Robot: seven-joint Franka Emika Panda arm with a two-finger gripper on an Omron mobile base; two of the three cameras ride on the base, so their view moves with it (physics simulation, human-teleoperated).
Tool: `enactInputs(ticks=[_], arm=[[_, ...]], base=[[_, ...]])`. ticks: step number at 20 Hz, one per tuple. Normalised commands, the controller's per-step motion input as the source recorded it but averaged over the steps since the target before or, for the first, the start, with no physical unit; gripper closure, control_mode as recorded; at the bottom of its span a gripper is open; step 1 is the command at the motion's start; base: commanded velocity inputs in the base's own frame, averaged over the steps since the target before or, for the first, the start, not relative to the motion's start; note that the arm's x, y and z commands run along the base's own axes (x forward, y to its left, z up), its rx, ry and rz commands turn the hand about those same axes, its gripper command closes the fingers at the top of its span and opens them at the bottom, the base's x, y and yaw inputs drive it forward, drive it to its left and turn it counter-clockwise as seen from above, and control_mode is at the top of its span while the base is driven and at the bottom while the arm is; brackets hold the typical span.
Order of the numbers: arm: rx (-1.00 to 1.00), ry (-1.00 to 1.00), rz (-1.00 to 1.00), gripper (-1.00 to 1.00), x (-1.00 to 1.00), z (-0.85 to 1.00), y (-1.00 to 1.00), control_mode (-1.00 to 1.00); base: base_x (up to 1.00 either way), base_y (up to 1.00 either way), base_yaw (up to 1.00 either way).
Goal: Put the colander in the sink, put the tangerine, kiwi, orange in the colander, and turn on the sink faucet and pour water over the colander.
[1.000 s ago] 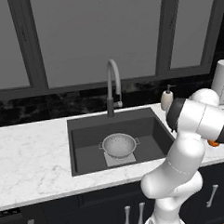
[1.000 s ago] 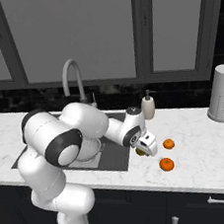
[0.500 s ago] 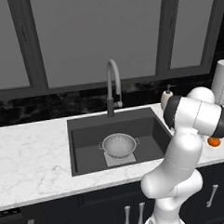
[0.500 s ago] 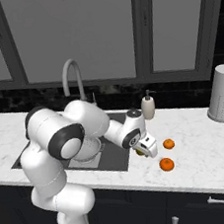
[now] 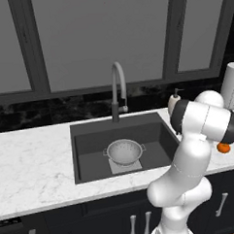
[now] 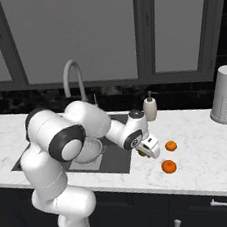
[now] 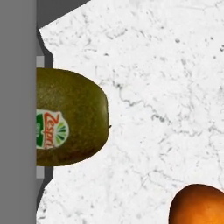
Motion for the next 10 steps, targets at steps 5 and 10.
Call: enactInputs(ticks=[5, 10], arm=[[0.00, -0.02, 0.04, 1.00, -0.21, 0.34, 0.42, -1.00], [0.00, 0.00, 0.03, 1.00, -0.01, 0.37, 0.72, -1.00]], base=[[0.00, 0.00, 0.00], [0.00, 0.00, 0.00]])
